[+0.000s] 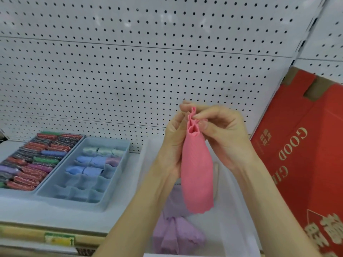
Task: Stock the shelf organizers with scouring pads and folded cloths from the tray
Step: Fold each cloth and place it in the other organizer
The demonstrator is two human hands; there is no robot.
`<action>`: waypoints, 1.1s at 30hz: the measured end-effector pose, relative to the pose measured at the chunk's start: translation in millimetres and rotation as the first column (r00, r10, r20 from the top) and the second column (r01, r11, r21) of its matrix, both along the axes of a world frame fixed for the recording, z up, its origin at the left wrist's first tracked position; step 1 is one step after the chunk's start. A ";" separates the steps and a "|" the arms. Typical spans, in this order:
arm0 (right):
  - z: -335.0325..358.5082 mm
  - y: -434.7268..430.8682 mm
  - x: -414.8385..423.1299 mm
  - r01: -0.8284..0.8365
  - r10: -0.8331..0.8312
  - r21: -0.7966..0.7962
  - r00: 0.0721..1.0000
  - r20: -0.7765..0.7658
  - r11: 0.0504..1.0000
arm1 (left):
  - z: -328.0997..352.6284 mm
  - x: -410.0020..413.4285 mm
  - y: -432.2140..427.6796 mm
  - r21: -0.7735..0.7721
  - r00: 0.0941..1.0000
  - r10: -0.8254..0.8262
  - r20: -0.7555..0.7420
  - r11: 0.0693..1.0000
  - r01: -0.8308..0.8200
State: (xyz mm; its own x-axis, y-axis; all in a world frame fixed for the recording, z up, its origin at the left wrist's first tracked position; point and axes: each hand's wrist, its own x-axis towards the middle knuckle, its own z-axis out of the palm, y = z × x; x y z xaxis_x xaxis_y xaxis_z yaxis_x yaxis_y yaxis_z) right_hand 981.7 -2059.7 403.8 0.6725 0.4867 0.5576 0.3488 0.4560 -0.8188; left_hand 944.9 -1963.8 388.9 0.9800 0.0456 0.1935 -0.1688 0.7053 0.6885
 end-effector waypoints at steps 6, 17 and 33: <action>-2.0 2.1 -1.9 0.102 -0.104 -0.036 0.993 -0.055 0.994 | -12.7 4.7 2.2 0.152 0.984 0.054 -0.170 0.988 -0.027; -0.3 -0.1 4.5 0.435 -0.439 -0.058 0.888 -0.136 0.899 | -27.1 1.7 16.8 0.369 1.000 0.015 -0.019 0.929 -0.007; 9.2 11.3 6.8 0.459 -0.425 0.085 0.867 -0.262 0.884 | -45.2 3.9 11.9 0.426 0.994 -0.110 -0.005 0.899 0.101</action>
